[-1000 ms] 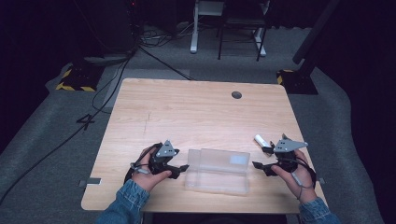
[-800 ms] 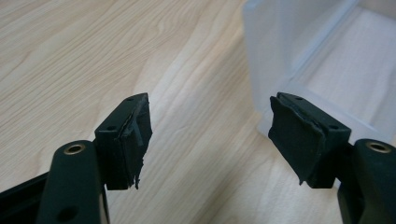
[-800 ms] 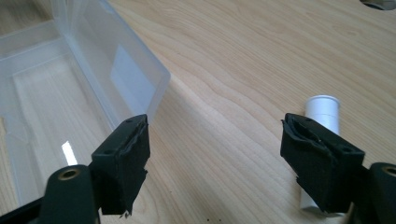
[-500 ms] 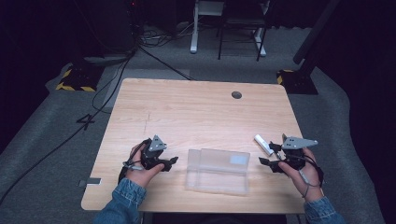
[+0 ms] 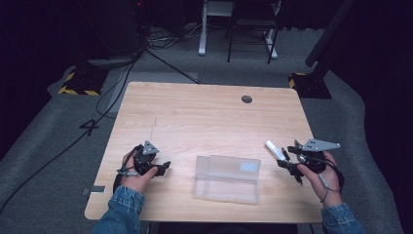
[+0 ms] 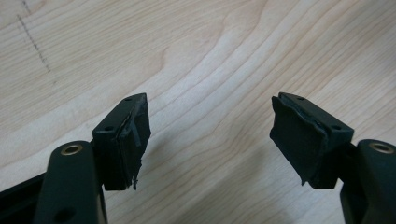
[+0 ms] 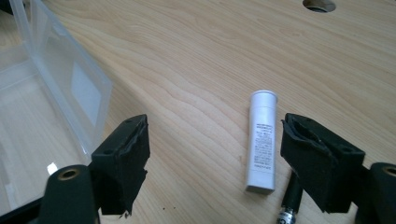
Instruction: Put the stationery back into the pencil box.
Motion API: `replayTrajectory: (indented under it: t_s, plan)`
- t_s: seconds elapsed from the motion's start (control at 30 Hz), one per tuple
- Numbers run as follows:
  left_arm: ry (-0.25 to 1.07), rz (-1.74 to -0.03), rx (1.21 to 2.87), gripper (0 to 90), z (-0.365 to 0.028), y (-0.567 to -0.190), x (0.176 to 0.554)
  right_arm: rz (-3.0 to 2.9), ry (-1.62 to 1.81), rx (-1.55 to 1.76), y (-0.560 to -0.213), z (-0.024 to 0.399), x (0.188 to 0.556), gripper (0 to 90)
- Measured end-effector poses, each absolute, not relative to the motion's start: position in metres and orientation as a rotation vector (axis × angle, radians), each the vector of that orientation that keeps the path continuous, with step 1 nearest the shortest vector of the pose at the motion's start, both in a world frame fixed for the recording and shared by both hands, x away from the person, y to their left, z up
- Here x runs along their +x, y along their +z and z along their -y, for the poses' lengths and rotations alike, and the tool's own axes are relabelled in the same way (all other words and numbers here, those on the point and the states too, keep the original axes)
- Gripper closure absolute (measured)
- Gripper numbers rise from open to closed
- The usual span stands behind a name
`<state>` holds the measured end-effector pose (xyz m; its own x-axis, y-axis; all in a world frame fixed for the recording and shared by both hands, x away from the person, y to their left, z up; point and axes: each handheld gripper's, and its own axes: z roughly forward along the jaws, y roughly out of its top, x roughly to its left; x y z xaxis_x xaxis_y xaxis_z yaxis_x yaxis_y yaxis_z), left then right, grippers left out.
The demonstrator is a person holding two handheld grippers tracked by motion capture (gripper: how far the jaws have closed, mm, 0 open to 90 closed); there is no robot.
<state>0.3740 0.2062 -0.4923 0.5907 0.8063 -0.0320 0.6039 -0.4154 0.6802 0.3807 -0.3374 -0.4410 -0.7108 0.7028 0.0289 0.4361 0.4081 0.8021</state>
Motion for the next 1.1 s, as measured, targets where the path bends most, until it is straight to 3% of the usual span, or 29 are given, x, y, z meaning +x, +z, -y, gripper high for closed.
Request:
replayTrajectory:
  t_s: [0.9,1.1]
  plan:
    - [0.416,-1.113,2.143,19.8,-0.219,-0.504,0.378,-2.231,1.165,1.212,-0.435,0.374,0.411,17.7]
    - [0.425,-1.105,2.149,18.8,-0.219,-0.504,0.379,-2.188,1.108,1.254,-0.440,0.379,0.422,28.3]
